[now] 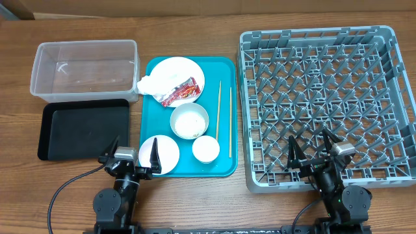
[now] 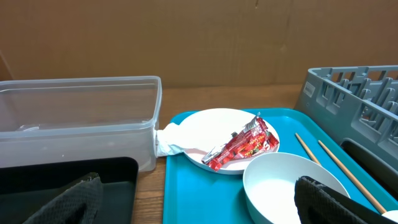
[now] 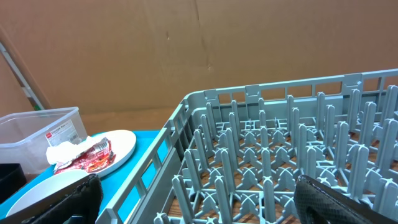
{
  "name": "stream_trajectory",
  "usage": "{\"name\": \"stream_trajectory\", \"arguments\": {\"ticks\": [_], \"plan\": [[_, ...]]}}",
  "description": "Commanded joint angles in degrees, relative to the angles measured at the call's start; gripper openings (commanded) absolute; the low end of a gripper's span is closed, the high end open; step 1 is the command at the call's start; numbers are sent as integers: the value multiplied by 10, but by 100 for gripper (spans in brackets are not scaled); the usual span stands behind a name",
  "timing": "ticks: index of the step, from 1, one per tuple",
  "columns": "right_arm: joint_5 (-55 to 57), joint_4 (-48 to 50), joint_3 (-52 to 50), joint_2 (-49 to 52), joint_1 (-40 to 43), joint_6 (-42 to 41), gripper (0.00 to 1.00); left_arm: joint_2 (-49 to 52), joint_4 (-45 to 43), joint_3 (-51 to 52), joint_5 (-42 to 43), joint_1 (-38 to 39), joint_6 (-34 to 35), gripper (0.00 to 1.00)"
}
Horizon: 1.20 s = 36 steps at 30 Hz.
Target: Sort waste into correct bins and load items into the dishwasher
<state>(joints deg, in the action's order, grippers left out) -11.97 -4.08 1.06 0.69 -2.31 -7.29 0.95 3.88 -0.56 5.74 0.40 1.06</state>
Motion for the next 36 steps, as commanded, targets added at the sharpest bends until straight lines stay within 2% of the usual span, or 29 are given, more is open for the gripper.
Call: {"name": "stream_trajectory", "arguments": {"ticks": [1,9,12,28,31,36], "plan": [[3,4,-6,-5,-2,-2,100,-6,2,3,-4,3,-9,100],[5,4,-6,-5,-2,-2,100,-6,2,3,-5,3,-11,100],[3,4,-6,-5,-3,-2,100,-6,5,3,-51,3,-28,100],[10,6,-6,-5,-2,1,100,-6,2,3,-63,3,-28,100],[10,12,-6,-5,-2,1,100,-6,-16,3,-58,3,-24,100],[10,27,-1,-5,-2,1,100,-6,-97,-1,-34,3,-24,100]]}}
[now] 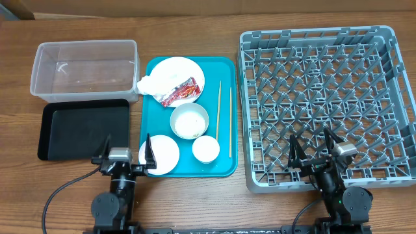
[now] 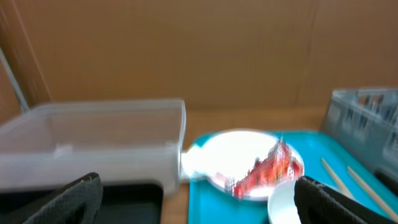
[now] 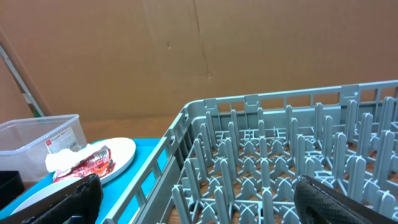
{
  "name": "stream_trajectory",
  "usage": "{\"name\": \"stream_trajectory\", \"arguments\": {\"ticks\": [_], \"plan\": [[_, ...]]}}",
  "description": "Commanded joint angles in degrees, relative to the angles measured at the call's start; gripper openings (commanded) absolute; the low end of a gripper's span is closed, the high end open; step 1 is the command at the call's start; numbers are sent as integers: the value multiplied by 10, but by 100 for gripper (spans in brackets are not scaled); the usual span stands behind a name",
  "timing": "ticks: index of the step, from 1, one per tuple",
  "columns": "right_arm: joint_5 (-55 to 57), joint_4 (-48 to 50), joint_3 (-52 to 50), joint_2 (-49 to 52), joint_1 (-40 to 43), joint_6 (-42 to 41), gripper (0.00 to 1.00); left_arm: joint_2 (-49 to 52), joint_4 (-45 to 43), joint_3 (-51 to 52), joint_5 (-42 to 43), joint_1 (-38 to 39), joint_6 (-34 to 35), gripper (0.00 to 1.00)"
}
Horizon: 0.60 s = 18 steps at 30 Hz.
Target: Sort waste into correct bins and load items into the dishwasher
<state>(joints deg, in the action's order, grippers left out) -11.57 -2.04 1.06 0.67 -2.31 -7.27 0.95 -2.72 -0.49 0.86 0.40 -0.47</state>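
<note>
On the teal tray (image 1: 224, 166), a large white plate (image 1: 170, 70) carries a red wrapper (image 1: 180, 93) and a crumpled napkin (image 1: 148, 84). Nearer me are a bowl (image 1: 189, 121), a small cup (image 1: 206, 149), a small plate (image 1: 166, 155) and two chopsticks (image 1: 220, 107). My left gripper (image 1: 127, 155) stands open at the tray's near left corner, one finger over the small plate. Its blurred wrist view shows the wrapper (image 2: 264, 171). My right gripper (image 1: 312, 151) stands open over the near edge of the grey dish rack (image 1: 328, 107), holding nothing.
A clear plastic bin (image 1: 84, 71) stands at the back left, with a black bin (image 1: 84, 130) in front of it. The rack's rows of upright pegs (image 3: 280, 155) fill the right side of the table.
My left gripper has shifted a little to the left, and its wrist view is now blurred and shows less of the bowl. The right wrist view has tipped up slightly. Both grippers stay open and nothing on the tray has moved.
</note>
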Motion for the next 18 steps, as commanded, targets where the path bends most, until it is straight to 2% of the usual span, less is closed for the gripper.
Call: {"name": "stream_trajectory", "arguments": {"ticks": [1,5,9,18], "plan": [[6,6,3,-5,-2,1,100,-6,-36,-5,21,3,-9,100],[6,-2,27,-5,-2,21,100,-6,-21,-40,72,3,-26,100],[18,-17,64,-5,-2,61,100,13,31,-101,105,3,-66,100],[25,-68,177,48,-2,78,100,189,107,-282,156,3,-145,100]]}}
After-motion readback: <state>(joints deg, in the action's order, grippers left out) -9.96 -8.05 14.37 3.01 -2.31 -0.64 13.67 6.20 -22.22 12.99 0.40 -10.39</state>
